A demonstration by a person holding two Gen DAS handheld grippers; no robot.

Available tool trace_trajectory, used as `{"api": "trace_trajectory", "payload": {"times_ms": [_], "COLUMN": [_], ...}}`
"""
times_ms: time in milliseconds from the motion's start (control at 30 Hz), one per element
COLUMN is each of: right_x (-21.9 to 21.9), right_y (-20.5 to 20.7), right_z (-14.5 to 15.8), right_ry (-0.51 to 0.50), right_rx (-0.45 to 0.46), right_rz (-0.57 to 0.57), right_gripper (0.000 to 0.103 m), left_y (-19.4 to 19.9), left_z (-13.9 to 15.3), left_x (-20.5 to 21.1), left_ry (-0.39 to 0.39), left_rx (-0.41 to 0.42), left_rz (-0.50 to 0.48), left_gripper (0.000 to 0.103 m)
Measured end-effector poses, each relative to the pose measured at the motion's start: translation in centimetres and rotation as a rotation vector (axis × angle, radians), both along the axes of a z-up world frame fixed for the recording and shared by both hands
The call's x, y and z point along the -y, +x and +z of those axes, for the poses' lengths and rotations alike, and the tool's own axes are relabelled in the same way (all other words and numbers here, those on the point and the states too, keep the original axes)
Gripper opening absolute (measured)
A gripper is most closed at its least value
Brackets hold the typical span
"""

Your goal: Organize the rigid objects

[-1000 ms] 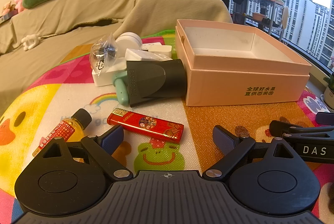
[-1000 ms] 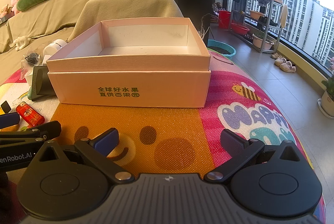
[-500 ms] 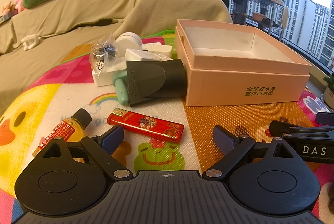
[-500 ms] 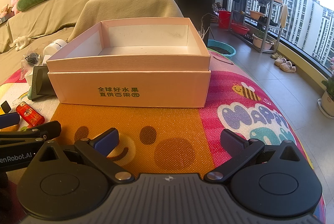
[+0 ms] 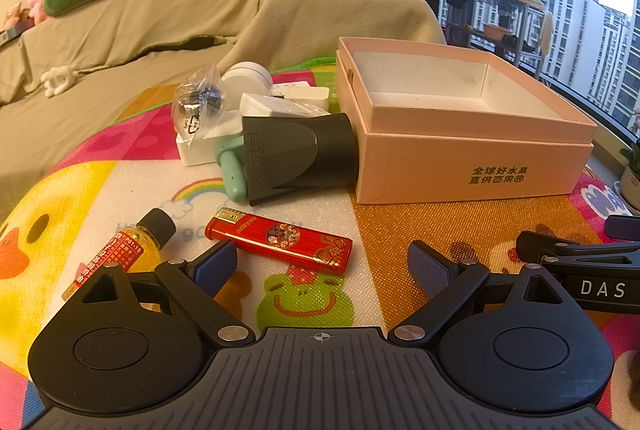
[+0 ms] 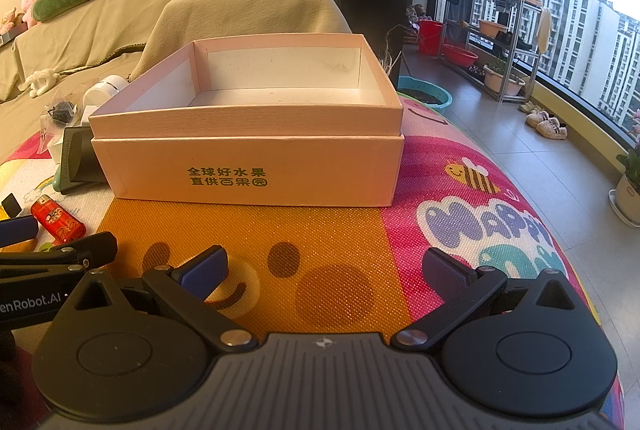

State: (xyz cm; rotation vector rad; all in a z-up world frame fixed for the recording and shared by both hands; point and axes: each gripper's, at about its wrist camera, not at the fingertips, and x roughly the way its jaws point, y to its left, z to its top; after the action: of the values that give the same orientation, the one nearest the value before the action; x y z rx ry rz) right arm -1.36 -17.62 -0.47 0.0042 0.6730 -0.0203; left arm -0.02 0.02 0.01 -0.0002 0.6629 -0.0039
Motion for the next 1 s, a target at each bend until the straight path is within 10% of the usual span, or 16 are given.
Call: {"api": "trace_trajectory", "payload": {"times_ms": [1000], "right_x": [0.0], "right_y": [0.0], "right_z": [0.0], "right_ry": [0.005], "right_rx": [-0.001], "right_rz": [-0.003], "right_gripper": [0.103], "left_y": [0.3], "left_z": [1.3], "left_x": [2.6], "left_ry": [-0.092], "left_rx": [0.045], "left_rz": [-0.051], "left_gripper": [0.09]}}
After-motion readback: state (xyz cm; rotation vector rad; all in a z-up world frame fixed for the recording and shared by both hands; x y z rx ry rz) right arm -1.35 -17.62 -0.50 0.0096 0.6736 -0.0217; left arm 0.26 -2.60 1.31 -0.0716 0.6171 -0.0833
